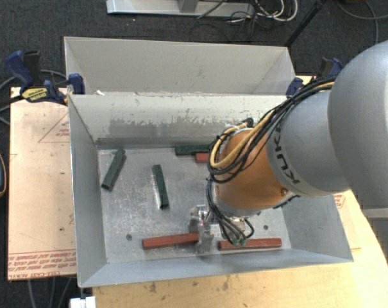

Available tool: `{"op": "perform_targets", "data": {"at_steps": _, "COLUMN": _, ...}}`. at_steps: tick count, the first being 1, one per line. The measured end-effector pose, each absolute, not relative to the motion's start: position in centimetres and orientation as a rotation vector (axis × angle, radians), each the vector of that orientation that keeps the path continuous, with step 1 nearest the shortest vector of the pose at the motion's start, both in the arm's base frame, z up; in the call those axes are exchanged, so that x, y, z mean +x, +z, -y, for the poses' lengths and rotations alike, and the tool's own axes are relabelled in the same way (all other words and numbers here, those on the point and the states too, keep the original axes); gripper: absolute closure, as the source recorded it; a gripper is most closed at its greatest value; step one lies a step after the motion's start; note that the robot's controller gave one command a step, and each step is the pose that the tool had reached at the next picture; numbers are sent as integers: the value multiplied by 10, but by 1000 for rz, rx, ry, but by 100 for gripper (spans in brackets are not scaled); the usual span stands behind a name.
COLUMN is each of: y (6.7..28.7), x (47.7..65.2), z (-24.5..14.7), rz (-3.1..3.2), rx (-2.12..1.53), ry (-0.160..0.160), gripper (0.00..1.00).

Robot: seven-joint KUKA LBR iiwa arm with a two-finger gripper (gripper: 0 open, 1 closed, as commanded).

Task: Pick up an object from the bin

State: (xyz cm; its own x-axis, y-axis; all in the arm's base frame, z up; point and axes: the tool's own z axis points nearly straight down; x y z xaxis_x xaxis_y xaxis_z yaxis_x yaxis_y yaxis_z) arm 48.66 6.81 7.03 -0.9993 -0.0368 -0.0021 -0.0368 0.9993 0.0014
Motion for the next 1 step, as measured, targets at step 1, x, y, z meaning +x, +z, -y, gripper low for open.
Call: {"op": "perform_targets", "data": {"at_steps": 1, "y": 223, "x": 485, "z": -79, "rz": -3127, "rx": -167, "ry": 3, "gripper": 100}}
